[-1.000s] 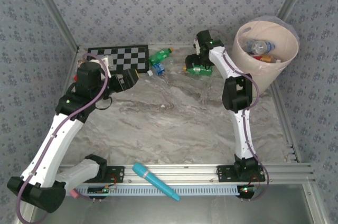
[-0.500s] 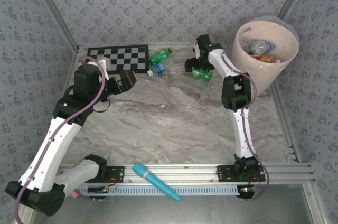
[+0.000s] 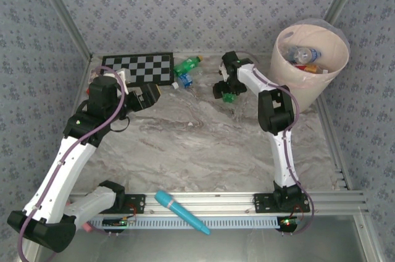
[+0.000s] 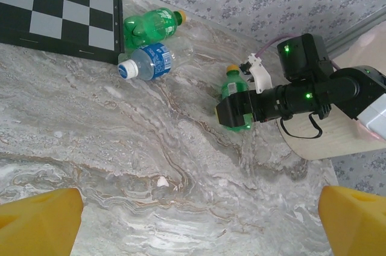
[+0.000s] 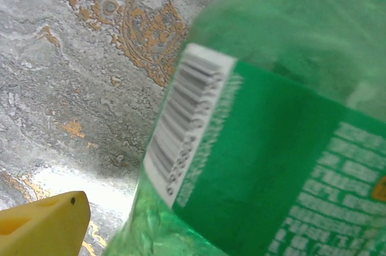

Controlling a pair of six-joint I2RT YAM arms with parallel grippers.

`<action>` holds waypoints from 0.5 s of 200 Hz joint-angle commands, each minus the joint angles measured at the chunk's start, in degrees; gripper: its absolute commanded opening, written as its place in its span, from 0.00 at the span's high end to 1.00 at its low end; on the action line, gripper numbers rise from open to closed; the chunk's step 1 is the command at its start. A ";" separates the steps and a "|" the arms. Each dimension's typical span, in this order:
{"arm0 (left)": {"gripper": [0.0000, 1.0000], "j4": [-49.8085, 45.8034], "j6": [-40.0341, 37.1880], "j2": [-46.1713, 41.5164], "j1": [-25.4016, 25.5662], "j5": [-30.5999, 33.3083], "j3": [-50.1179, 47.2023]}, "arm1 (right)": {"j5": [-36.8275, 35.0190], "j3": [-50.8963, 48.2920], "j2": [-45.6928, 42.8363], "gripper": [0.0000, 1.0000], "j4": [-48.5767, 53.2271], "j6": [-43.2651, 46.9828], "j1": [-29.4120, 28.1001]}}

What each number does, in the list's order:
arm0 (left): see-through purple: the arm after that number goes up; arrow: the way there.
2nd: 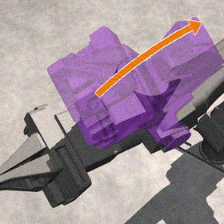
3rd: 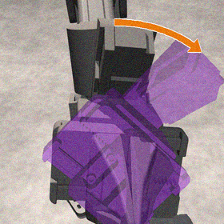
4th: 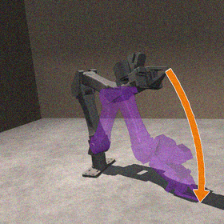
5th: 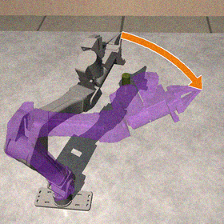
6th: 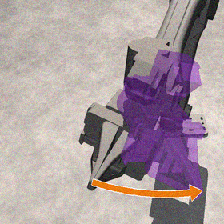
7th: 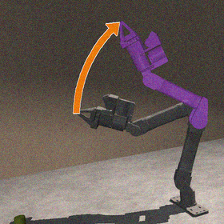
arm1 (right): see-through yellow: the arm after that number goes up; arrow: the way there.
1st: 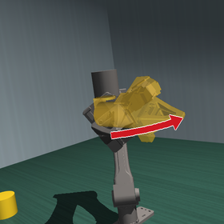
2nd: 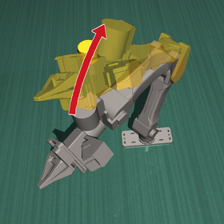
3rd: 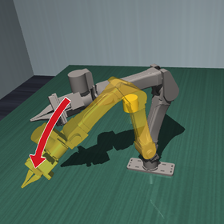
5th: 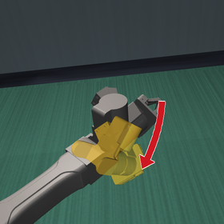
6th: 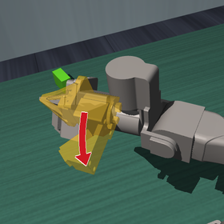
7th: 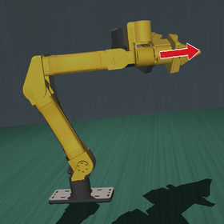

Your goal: Put the plastic bottles in the bin

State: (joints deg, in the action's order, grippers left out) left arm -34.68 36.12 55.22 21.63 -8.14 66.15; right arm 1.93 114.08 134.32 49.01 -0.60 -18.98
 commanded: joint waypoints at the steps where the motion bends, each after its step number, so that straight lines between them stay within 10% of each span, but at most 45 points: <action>1: 0.00 0.71 -0.36 -0.04 -0.01 -1.13 0.18 | -3.43 0.90 -0.94 0.08 0.38 -0.06 -0.74; 100: 0.00 -2.48 -0.09 -2.70 0.04 -1.79 -0.08 | -5.29 14.63 8.82 0.19 3.59 -9.51 -0.29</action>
State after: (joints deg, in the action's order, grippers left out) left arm -36.23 36.12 54.33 21.63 -8.97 66.15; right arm -2.52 125.99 140.55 49.36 -7.40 -19.42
